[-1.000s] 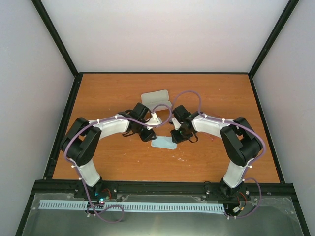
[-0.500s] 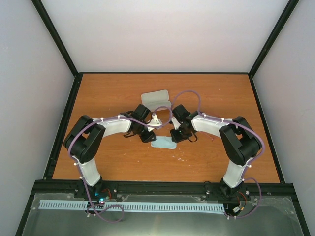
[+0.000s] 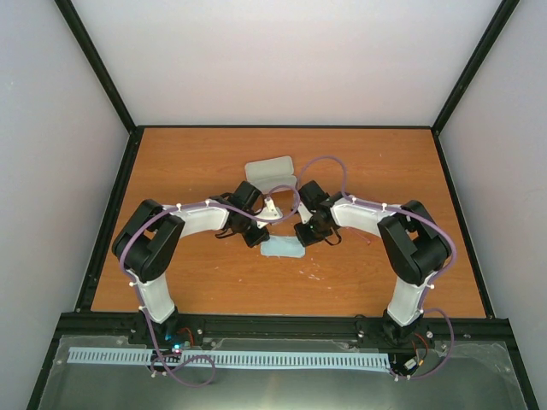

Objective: Organize the sunglasses
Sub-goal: Pick up the glasses cleaning cloth from the center of the board, then place the glasses cleaning cloth in the sunglasses case.

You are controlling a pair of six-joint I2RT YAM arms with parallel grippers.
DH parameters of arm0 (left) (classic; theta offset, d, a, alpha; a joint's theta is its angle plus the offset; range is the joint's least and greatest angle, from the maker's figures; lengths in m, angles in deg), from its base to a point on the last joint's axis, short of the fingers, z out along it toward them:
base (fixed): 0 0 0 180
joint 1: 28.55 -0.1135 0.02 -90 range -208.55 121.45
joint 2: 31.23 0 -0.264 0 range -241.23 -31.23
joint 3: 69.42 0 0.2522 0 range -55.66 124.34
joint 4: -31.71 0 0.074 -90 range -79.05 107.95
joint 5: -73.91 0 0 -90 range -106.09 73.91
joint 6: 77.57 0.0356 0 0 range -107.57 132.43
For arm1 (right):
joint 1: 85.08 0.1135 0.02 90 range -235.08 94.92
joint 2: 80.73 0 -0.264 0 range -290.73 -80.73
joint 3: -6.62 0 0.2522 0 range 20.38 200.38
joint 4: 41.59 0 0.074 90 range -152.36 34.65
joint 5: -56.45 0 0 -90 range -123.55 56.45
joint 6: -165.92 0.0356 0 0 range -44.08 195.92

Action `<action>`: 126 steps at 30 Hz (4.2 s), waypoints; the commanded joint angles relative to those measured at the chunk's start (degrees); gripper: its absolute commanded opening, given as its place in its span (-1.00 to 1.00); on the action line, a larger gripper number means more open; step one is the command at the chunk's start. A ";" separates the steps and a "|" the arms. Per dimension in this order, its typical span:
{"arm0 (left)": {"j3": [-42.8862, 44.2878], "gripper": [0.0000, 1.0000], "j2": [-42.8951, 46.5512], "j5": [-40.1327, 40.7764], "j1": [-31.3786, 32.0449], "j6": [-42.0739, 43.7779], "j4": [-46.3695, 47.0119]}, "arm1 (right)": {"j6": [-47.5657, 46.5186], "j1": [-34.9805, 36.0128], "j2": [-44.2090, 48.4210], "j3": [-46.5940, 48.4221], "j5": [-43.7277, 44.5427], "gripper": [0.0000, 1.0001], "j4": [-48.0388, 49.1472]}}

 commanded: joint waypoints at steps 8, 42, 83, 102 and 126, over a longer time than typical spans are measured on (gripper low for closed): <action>1.72 -0.98 0.72 1.42 0.38 0.66 0.93 | -0.58 0.42 -1.96 2.43 2.73 -0.95 -1.12; 14.78 -0.99 -2.38 4.38 -6.64 2.10 1.21 | -6.72 -3.85 -11.14 27.08 5.09 -0.94 -8.42; 28.36 -0.99 -15.52 -3.25 -15.58 4.71 -0.32 | -7.32 -8.08 -32.38 58.44 -0.10 -0.94 -18.06; 27.34 -0.99 -18.71 -3.92 -15.61 3.83 1.34 | -5.94 -8.33 -36.05 58.60 1.82 -0.95 -17.41; 25.04 -0.79 -19.45 0.67 -15.61 3.65 5.19 | -4.11 -8.28 -37.53 56.72 5.83 -0.94 -14.06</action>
